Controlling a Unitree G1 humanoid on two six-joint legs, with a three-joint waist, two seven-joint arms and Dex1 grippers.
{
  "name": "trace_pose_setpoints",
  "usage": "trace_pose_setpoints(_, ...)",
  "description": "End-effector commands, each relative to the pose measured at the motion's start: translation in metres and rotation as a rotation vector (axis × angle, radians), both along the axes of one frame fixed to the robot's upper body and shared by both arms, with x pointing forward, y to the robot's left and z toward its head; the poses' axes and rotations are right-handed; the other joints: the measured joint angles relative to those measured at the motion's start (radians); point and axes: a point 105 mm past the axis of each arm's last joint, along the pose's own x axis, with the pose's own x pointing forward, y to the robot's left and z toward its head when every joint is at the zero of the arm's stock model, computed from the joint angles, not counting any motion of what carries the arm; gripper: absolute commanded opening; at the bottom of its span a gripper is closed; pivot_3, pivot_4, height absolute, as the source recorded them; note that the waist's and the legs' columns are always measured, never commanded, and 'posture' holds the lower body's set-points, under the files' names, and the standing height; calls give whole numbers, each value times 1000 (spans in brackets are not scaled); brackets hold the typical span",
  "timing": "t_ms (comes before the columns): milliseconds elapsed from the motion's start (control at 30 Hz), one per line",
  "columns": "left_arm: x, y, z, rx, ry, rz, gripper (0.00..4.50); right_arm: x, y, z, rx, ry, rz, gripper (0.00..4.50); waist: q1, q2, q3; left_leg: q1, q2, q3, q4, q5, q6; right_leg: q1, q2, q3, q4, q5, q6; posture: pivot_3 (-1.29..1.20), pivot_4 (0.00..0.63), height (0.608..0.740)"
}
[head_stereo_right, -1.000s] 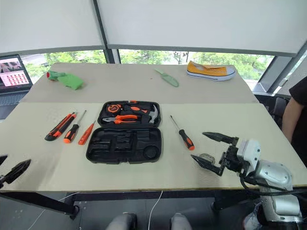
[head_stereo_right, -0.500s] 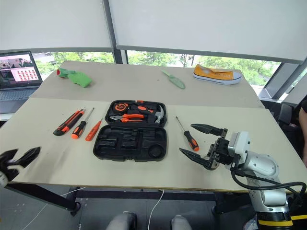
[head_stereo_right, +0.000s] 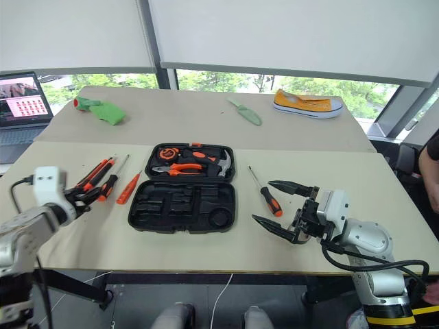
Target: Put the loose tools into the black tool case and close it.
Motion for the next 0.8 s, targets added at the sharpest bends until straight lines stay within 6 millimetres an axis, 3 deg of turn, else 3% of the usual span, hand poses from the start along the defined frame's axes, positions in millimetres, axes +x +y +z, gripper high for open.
trace_pose_setpoints(33, 17, 2, 12, 39, -48, 43, 2774, -3, 2, 9, -2, -28, 14, 4500, 0, 0, 0, 0, 0, 0, 0, 0, 0, 0, 0, 0, 0, 0, 0, 0, 150, 740)
trace_pose_setpoints(467, 29, 1, -14, 5, 108, 97, 2774, -6, 1, 11, -25, -18, 30, 4500, -4, 0, 0, 0, 0, 0, 6, 0, 0, 1, 0, 1, 3, 0, 2, 0, 150, 740)
trace_pose_setpoints(567, 29, -3, -19, -7, 135, 79, 2120, -1, -2, 15, -32, -18, 31, 4500, -4, 0, 0, 0, 0, 0, 7, 0, 0, 1, 0, 1, 3, 1, 3, 0, 150, 740)
trace_pose_setpoints(667, 31, -6, -13, -17, 94, 49, 963, 2, -2, 21, -36, -22, 47, 4500, -3, 0, 0, 0, 0, 0, 7, 0, 0, 1, 0, 1, 3, 1, 3, 0, 150, 740)
trace_pose_setpoints(800, 30, -3, 24, -21, -100, -32, 897, 4, 2, 33, 9, -42, 70, 4500, 0, 0, 0, -2, 0, 0, 7, 0, 0, 0, 0, 1, 3, 1, 2, 0, 150, 740)
